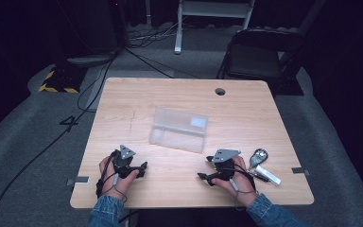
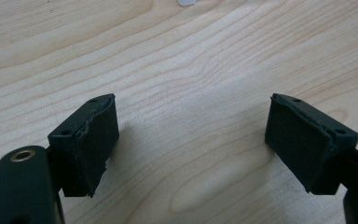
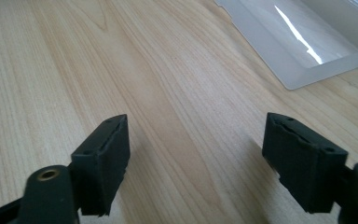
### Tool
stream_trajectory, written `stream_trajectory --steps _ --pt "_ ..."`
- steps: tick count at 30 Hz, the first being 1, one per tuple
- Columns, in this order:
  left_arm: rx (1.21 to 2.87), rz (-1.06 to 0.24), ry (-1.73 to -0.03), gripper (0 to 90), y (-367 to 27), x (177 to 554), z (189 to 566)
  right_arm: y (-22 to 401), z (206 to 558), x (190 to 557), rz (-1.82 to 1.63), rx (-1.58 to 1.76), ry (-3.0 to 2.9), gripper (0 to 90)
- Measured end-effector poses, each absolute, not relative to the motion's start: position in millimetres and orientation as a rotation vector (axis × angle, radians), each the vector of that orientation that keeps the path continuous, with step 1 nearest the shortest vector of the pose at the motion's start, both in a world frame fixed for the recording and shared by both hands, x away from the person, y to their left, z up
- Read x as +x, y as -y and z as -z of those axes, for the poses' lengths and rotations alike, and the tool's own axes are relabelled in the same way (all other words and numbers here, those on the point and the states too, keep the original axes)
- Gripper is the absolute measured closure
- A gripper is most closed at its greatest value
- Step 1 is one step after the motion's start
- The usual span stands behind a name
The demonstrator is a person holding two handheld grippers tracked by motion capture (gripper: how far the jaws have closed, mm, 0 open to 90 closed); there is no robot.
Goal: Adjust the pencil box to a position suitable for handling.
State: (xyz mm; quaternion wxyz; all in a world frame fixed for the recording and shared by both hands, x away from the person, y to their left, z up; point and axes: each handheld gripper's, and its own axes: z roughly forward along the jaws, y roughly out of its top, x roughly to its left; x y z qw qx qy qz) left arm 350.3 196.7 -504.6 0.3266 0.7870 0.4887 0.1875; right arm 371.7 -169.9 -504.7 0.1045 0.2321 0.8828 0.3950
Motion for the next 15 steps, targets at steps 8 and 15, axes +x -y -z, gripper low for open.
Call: stream_trajectory --steps 8,15 --pt "2.088 -0.461 -1.222 17.2 -209 360 505 178 491 374 -1.191 0.725 -2.588 31.6" --pt "2.085 -0.466 -1.229 17.1 -212 361 505 187 478 390 -1.237 0.812 -2.557 31.6"
